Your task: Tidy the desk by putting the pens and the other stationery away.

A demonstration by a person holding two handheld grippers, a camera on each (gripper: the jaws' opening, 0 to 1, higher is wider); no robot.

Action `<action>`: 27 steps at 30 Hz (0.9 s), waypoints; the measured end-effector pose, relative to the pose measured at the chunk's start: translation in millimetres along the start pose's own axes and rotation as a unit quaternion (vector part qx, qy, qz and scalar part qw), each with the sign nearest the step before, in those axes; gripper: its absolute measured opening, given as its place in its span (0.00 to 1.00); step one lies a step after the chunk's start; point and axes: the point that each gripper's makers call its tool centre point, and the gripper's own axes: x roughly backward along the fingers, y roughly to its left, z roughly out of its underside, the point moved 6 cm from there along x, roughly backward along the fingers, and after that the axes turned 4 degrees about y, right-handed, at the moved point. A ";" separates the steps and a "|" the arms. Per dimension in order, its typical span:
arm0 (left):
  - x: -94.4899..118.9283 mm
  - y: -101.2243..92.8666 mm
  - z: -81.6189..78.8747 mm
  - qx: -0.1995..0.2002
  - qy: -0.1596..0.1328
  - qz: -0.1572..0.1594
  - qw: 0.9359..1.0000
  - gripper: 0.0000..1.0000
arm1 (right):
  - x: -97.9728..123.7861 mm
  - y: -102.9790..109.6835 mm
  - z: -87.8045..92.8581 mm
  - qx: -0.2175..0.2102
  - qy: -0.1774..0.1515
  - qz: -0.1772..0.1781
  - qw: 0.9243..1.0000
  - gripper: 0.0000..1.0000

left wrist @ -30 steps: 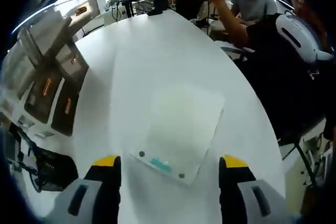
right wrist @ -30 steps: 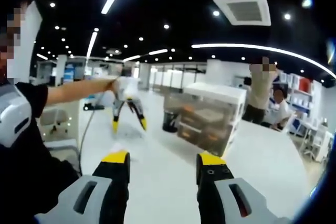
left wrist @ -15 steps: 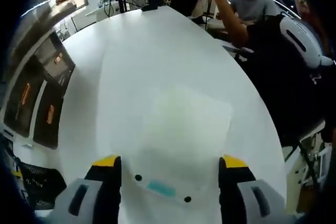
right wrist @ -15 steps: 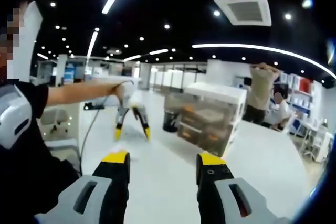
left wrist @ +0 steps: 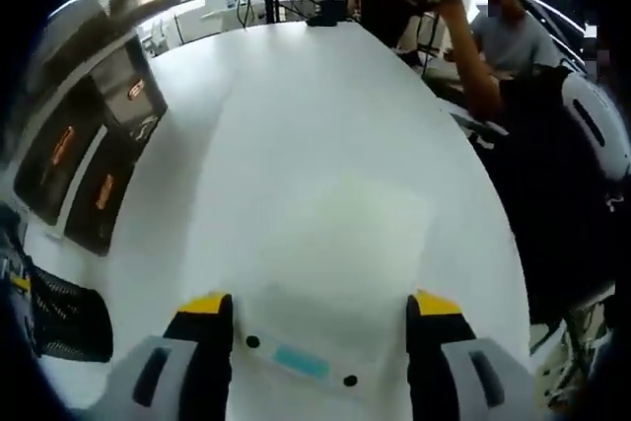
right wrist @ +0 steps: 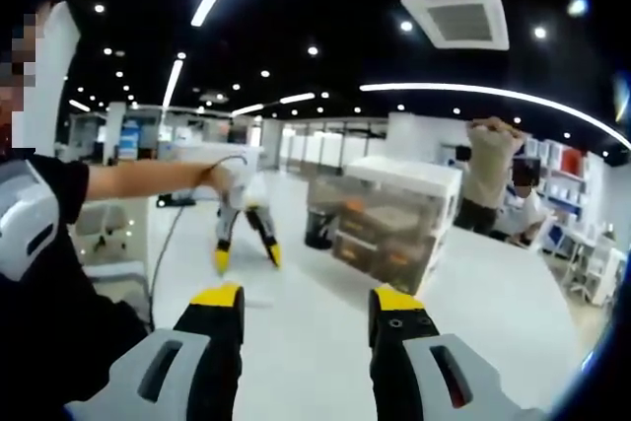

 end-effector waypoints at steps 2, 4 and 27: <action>-2.7 1.0 -6.2 0.062 0.017 -0.026 0.998 0.71 | 0.0 -0.2 0.1 0.000 0.000 0.001 1.000 0.48; -5.3 2.2 -11.3 0.104 0.009 -0.041 0.994 0.71 | -0.3 -0.3 0.5 0.000 0.001 0.000 1.000 0.48; -2.4 13.4 -34.6 0.175 -0.070 -0.082 0.979 0.81 | 3.9 -1.7 0.4 0.001 -0.001 0.003 1.000 0.48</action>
